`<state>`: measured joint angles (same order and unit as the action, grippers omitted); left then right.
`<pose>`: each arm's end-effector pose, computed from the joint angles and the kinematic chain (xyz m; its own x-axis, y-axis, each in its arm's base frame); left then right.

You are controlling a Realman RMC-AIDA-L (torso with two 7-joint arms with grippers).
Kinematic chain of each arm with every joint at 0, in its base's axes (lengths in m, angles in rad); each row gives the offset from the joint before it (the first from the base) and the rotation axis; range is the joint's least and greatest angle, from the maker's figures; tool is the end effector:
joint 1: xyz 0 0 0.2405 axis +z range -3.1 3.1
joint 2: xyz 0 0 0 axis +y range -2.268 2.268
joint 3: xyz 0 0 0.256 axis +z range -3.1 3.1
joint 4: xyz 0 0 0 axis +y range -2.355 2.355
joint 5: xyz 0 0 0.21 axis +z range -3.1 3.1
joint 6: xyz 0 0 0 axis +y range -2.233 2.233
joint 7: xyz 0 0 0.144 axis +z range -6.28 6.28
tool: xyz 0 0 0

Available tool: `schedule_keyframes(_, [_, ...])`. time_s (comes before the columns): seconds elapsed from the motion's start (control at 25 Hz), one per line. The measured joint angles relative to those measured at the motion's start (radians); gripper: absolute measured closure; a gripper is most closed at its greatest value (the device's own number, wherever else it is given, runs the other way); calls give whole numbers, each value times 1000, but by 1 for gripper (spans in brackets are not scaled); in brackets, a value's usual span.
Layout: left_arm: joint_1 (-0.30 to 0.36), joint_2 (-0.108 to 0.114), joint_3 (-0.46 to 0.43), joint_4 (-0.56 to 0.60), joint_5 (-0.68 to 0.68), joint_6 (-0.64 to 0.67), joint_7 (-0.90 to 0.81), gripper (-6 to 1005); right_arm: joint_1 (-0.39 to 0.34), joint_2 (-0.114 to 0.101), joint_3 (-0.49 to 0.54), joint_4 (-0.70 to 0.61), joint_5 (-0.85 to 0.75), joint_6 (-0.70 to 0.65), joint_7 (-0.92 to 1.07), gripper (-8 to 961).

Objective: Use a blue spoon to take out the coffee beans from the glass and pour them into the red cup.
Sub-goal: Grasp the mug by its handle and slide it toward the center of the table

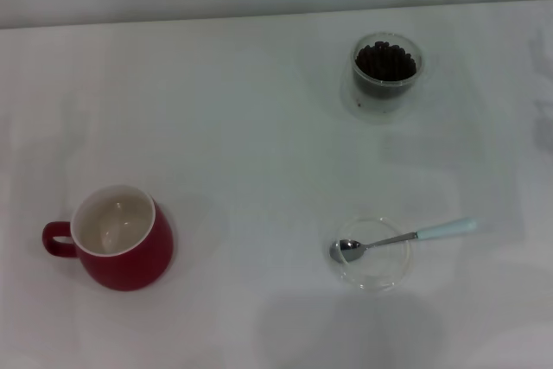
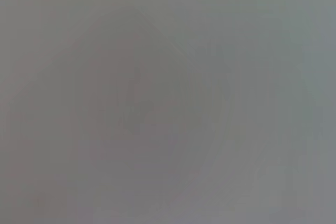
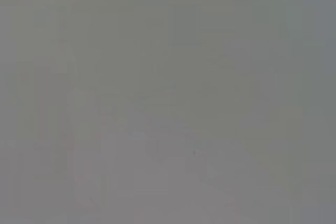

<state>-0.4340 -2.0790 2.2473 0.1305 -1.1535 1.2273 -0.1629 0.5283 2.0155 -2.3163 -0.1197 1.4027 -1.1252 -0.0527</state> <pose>-0.3572 0.3268 0.0309 0.6177 -0.1467 0.7726 0.7854 0.1649 -0.5966 0.3657 0.3600 0.0671 0.7473 0.0967 -0.6574 -0.6510 0.3044 -0.6953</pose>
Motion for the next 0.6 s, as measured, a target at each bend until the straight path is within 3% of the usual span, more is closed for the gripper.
schedule_keyframes(0.6, [-2, -1, 1, 3, 2, -2, 3, 108, -17, 2, -1, 0, -2, -4, 2, 154])
